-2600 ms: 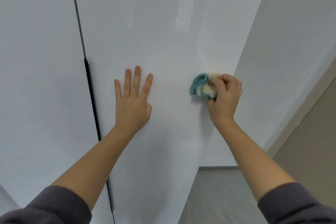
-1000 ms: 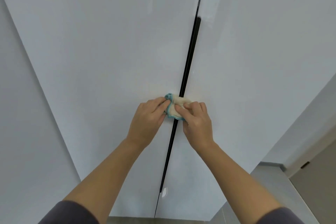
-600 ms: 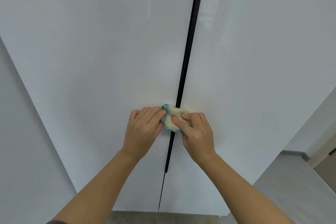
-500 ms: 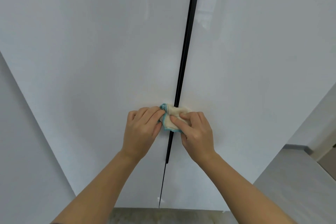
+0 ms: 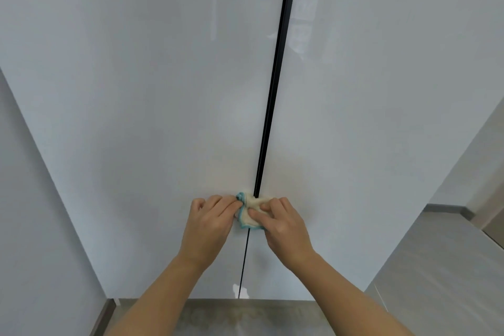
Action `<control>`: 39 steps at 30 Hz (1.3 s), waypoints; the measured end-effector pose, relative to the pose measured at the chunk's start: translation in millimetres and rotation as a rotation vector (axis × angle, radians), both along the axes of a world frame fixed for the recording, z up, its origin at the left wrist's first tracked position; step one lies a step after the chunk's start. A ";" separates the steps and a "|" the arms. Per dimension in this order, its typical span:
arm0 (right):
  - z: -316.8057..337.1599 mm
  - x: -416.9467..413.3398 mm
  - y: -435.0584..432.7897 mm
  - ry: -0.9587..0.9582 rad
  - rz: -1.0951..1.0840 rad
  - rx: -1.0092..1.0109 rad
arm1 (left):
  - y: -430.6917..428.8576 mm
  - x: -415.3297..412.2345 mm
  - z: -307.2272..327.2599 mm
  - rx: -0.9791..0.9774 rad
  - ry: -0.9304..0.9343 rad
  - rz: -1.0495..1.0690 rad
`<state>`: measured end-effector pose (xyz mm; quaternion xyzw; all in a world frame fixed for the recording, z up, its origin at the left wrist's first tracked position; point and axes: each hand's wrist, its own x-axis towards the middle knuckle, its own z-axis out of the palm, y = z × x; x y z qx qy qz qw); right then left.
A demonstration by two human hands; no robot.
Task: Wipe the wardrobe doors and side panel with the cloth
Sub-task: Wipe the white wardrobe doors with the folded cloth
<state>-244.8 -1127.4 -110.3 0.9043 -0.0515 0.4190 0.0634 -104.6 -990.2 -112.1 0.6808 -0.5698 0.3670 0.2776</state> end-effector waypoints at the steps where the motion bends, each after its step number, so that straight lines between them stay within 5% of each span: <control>1: -0.3 -4.1 0.2 0.041 0.009 0.000 | 5.0 -0.5 -3.7 0.031 0.011 -0.004; 4: 26.4 -16.2 -0.5 -0.031 0.034 -0.001 | 13.2 0.7 13.6 0.005 0.109 -0.001; 7: 93.5 -23.5 -2.2 -0.296 -0.003 0.042 | 4.8 -0.7 63.1 -0.170 0.182 0.023; 12: 193.3 -6.2 -17.5 -0.559 -0.165 0.121 | -24.5 -9.6 139.0 -0.259 0.105 0.054; 18: 124.2 0.0 -22.7 -0.432 -0.115 -0.037 | -48.0 -9.2 139.3 -0.151 0.089 0.224; 25: 42.5 -34.4 -39.6 0.032 -0.074 -0.291 | -49.7 -9.2 135.5 -0.103 0.023 0.331; 30: 145.8 -54.3 -60.9 -0.271 -0.175 -0.224 | -51.2 -13.2 136.6 -0.105 0.031 0.367; 33: 184.5 -62.9 -72.2 -0.445 -0.291 0.010 | -52.0 -17.8 137.7 -0.126 0.067 0.361; 36: 152.4 -54.0 -61.1 -0.456 -0.333 0.103 | -55.9 -24.6 140.3 -0.129 0.110 0.378; 39: 82.2 -56.1 -52.5 -0.225 -0.328 -0.002 | -58.6 -30.5 141.2 -0.084 0.120 0.418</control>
